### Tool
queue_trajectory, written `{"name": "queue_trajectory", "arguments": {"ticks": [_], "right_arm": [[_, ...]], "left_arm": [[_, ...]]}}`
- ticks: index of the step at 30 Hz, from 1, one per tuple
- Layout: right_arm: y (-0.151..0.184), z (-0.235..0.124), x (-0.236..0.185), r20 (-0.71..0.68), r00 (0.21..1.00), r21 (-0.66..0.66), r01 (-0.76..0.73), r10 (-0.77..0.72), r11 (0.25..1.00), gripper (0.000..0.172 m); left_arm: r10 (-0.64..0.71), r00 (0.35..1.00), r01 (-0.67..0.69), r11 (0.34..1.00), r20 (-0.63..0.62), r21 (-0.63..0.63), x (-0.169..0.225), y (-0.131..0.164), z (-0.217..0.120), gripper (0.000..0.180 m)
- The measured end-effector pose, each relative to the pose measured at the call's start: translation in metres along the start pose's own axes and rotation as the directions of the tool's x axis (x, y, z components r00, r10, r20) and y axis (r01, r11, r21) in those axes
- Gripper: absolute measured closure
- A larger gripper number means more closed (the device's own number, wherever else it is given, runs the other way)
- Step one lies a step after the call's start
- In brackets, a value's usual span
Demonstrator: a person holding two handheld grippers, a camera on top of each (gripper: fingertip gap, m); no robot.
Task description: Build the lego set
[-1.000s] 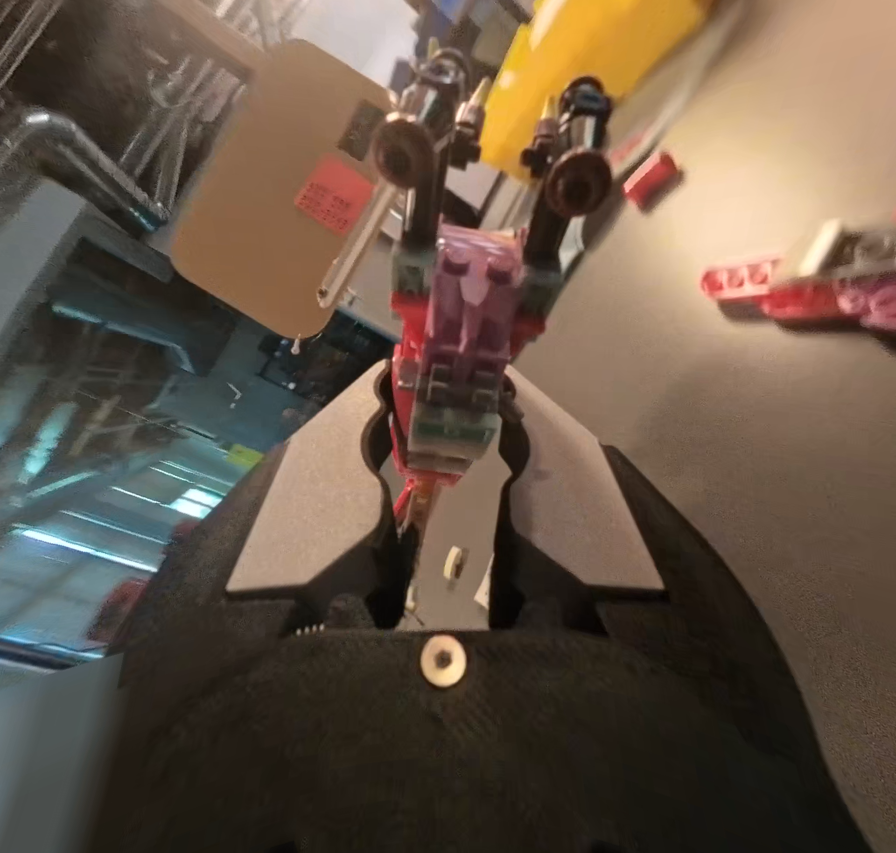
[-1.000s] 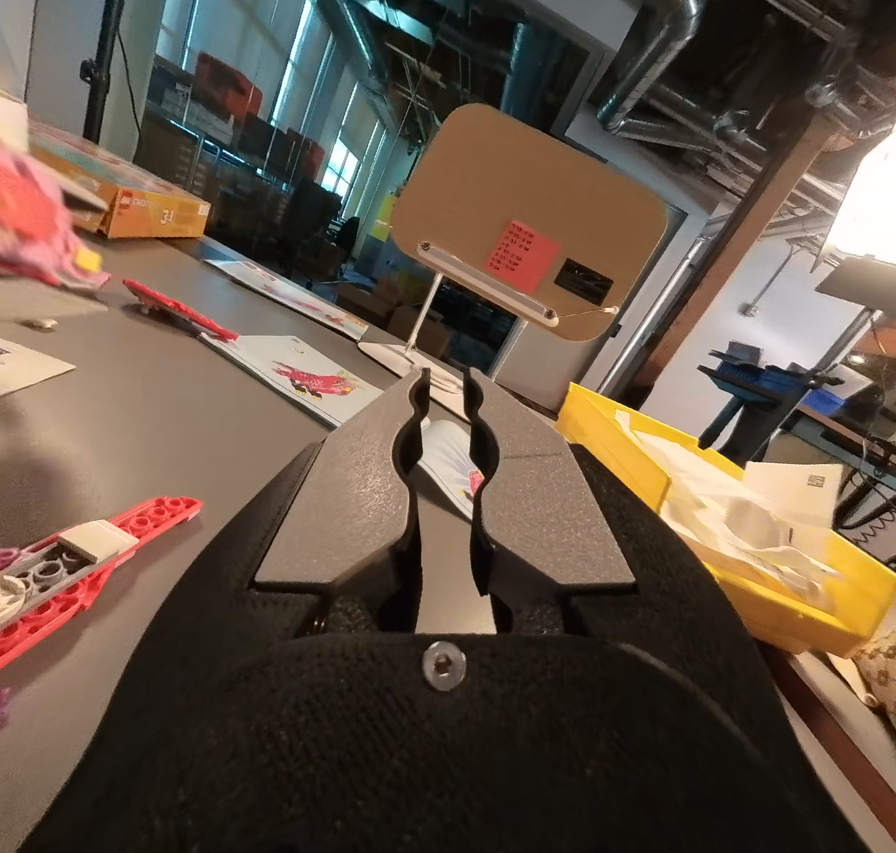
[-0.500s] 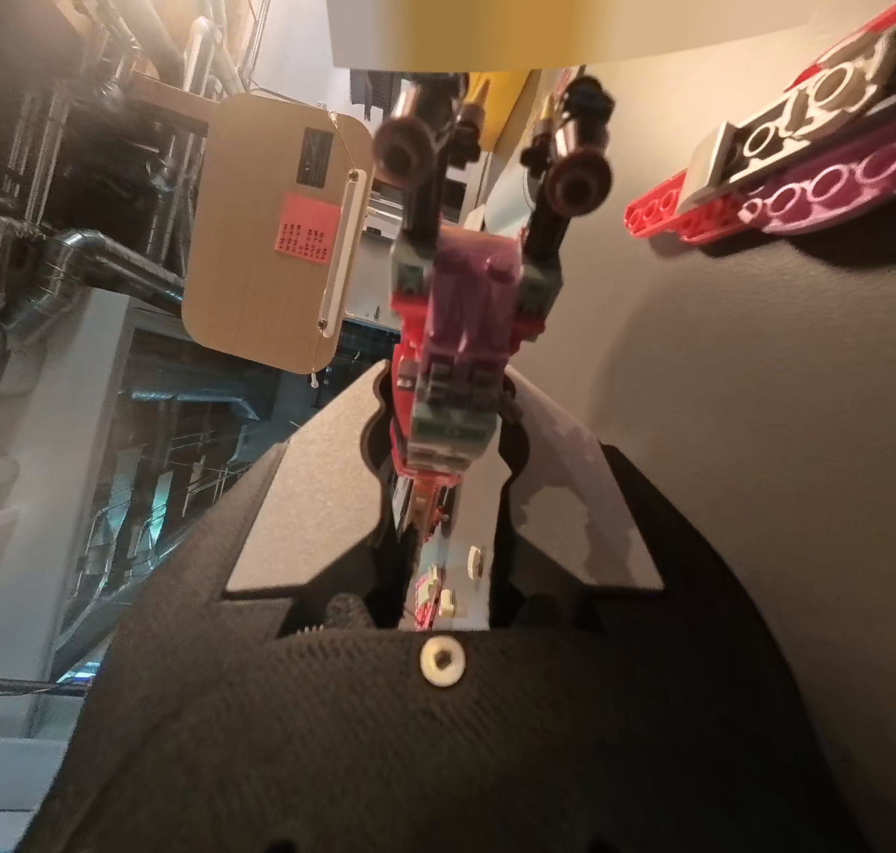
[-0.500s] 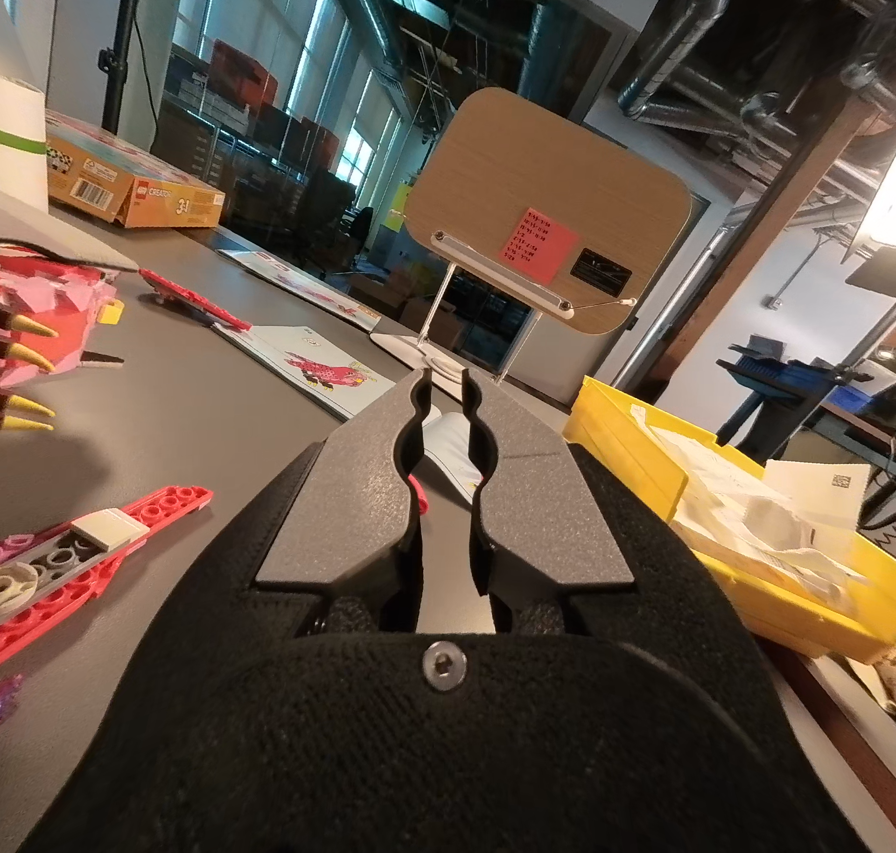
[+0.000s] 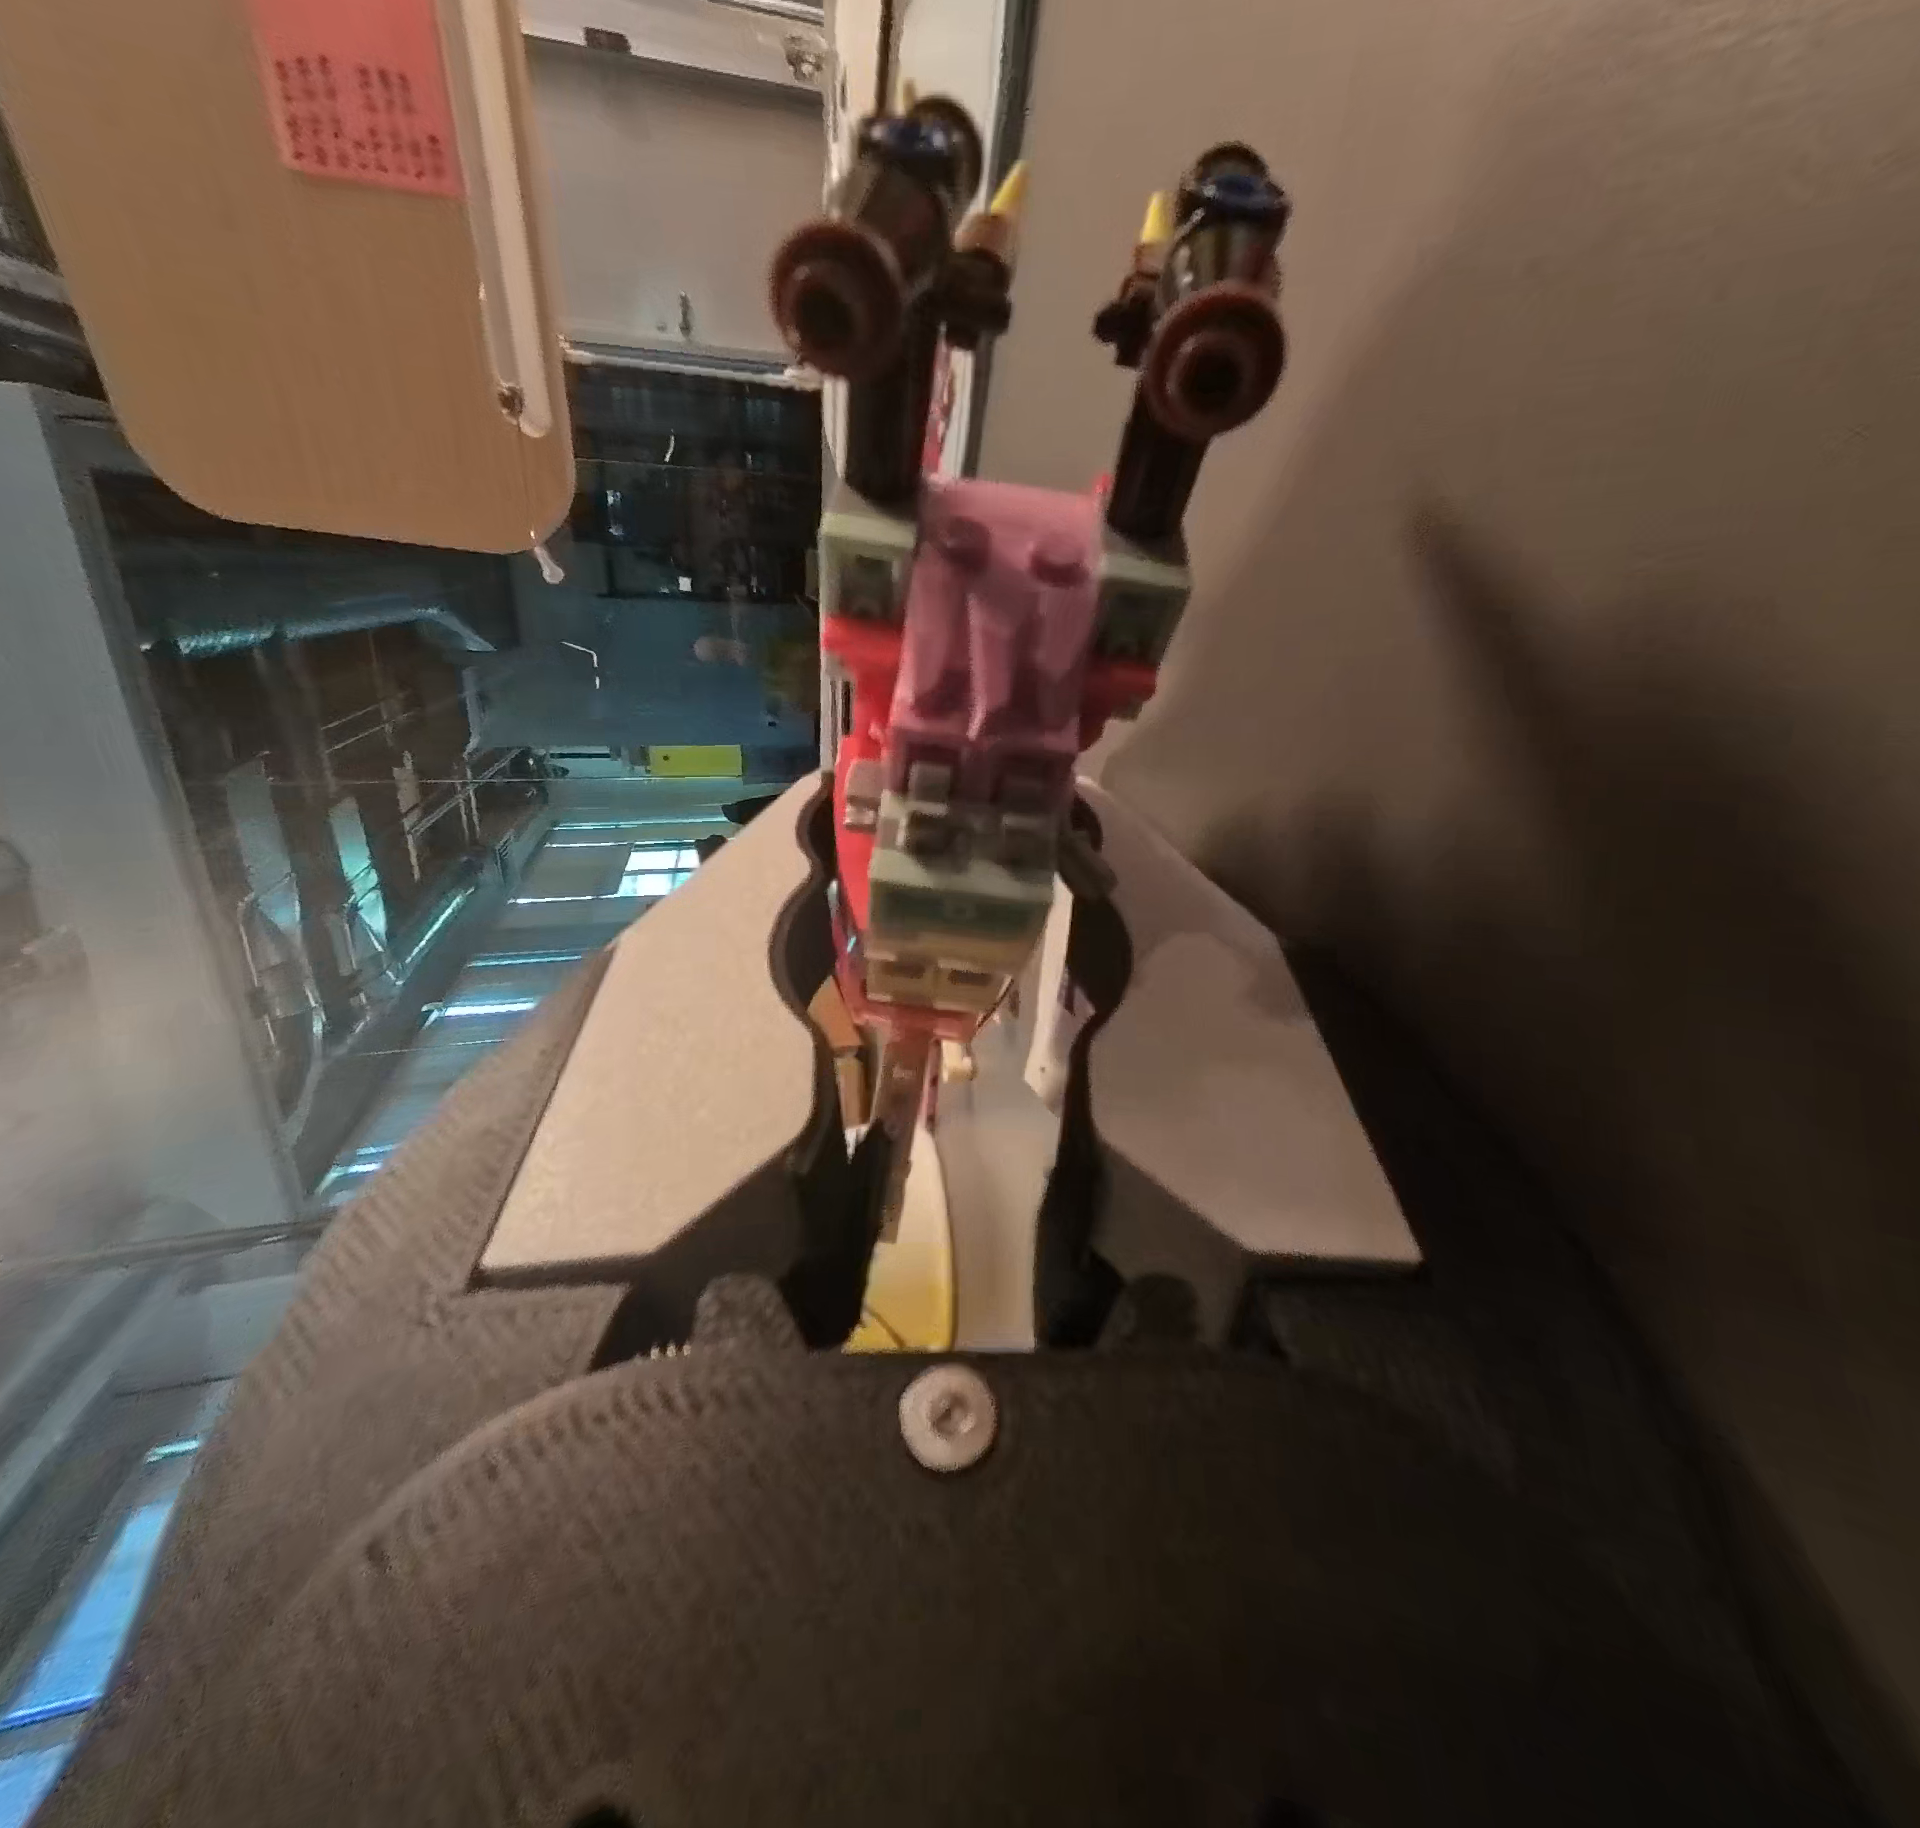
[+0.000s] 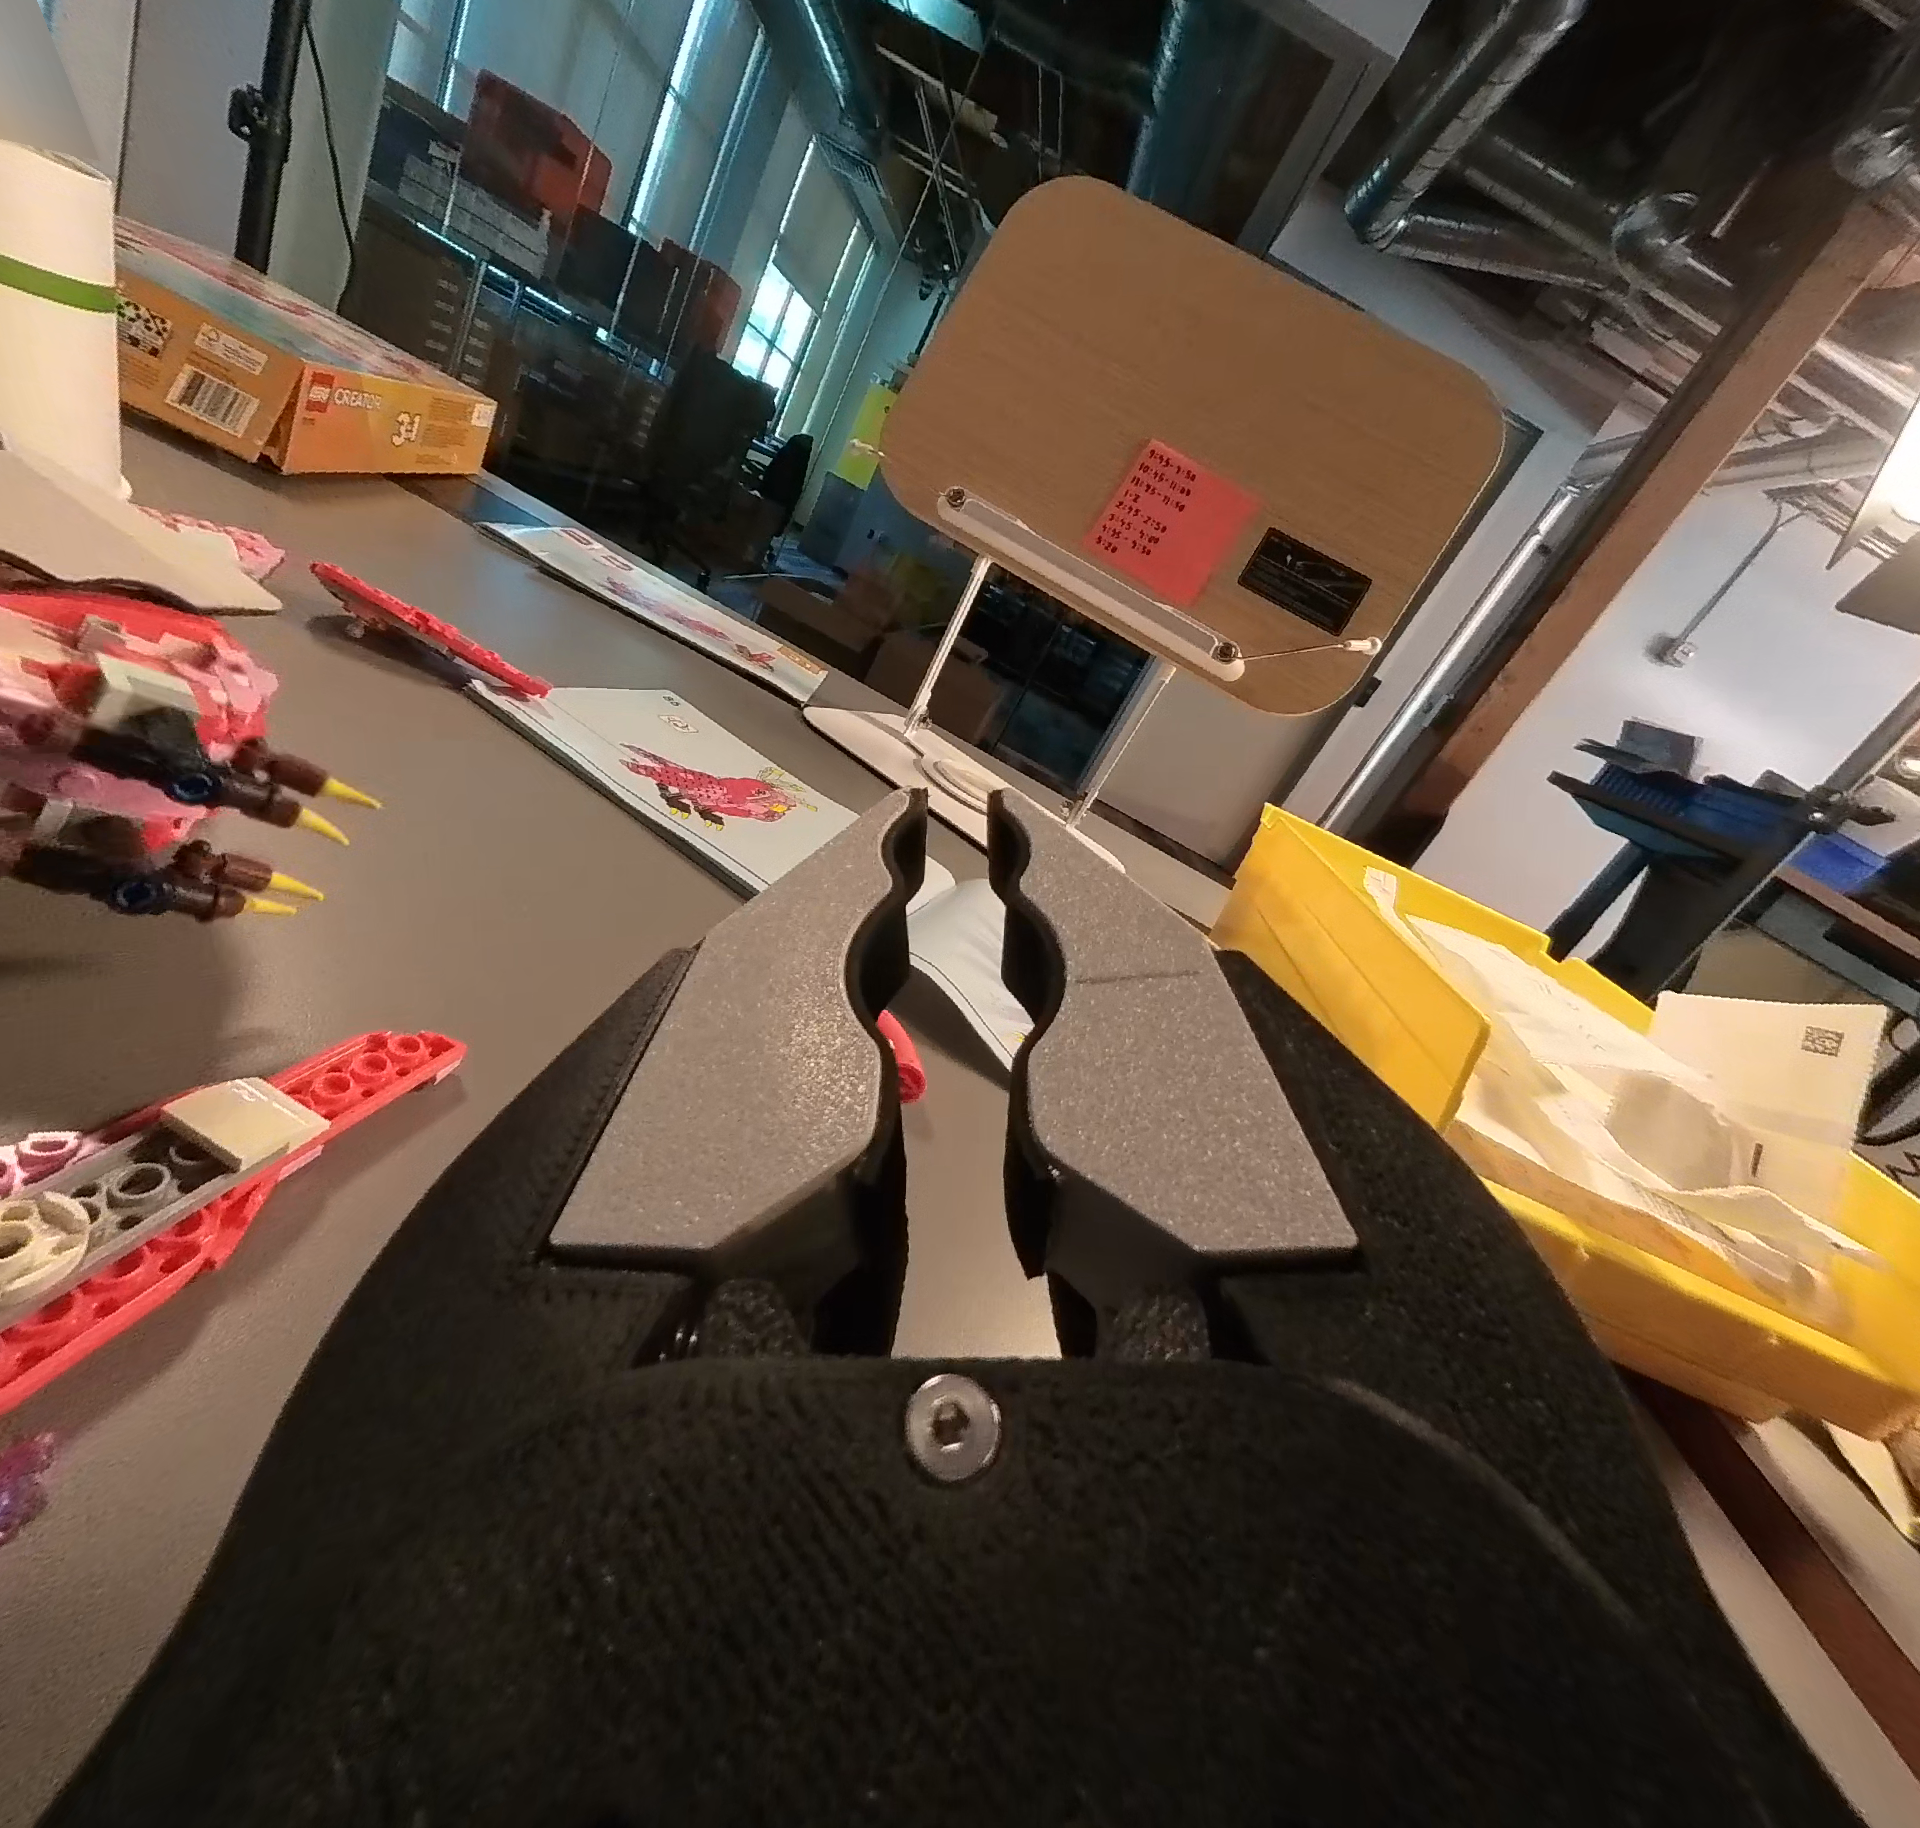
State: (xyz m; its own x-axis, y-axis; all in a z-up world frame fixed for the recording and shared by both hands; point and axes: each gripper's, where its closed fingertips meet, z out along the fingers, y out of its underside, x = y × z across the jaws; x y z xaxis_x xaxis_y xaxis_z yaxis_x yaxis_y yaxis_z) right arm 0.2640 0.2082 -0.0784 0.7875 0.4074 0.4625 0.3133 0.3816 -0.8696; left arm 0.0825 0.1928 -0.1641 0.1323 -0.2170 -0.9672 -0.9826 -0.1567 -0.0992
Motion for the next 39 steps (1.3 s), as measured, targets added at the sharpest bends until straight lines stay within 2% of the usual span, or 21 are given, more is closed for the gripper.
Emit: {"name": "queue_trajectory", "arguments": {"ticks": [3,7,10,13,17,21,26,29,34,37,39], "right_arm": [[0.0,0.0,0.0,0.002,1.0,0.0,0.0,0.0,1.0,0.164],[0.001,0.0,0.004,-0.015,1.0,-0.002,-0.007,0.007,1.0,0.165],[0.003,-0.001,0.013,-0.059,0.998,-0.007,-0.027,0.027,1.0,0.166],[0.004,-0.005,0.029,-0.13,0.989,-0.001,-0.064,0.063,0.998,0.166],[0.007,-0.009,0.047,-0.197,0.972,0.011,-0.132,0.131,0.991,0.166],[0.011,-0.009,0.053,-0.209,0.964,0.006,-0.168,0.166,0.986,0.166],[0.012,-0.008,0.049,-0.196,0.968,-0.002,-0.158,0.154,0.987,0.166],[0.012,-0.007,0.048,-0.192,0.971,-0.005,-0.15,0.146,0.989,0.166],[0.012,-0.007,0.048,-0.195,0.971,-0.009,-0.143,0.139,0.99,0.166],[0.013,-0.007,0.048,-0.198,0.971,-0.013,-0.137,0.132,0.991,0.166],[0.013,-0.008,0.049,-0.203,0.971,-0.014,-0.135,0.13,0.991,0.166]], "left_arm": [[0.04,0.999,-0.042,0.997,-0.032,-0.063,0.0,0.005,0.002,0.14],[-0.008,0.994,-0.009,0.988,-0.113,-0.153,-0.003,0.01,0.013,0.14],[-0.082,0.975,0.047,0.984,-0.205,-0.169,-0.006,-0.01,0.025,0.139],[-0.156,0.928,0.081,0.971,-0.338,-0.226,0.001,-0.034,0.035,0.139],[-0.19,0.896,0.082,0.959,-0.401,-0.272,0.005,-0.058,0.047,0.139],[-0.16,0.918,0.033,0.943,-0.362,-0.332,0.004,-0.064,0.055,0.139],[-0.182,0.937,0.056,0.921,-0.298,-0.386,0.002,-0.064,0.058,0.138],[-0.256,0.923,0.134,0.914,-0.288,-0.384,-0.003,-0.064,0.057,0.125],[-0.442,0.817,0.295,0.872,-0.37,-0.391,-0.003,-0.065,0.045,0.094],[-0.503,0.769,0.347,0.847,-0.396,-0.402,-0.002,-0.061,0.038,0.08],[-0.528,0.751,0.383,0.837,-0.396,-0.39,-0.004,-0.057,0.031,0.078]]}}
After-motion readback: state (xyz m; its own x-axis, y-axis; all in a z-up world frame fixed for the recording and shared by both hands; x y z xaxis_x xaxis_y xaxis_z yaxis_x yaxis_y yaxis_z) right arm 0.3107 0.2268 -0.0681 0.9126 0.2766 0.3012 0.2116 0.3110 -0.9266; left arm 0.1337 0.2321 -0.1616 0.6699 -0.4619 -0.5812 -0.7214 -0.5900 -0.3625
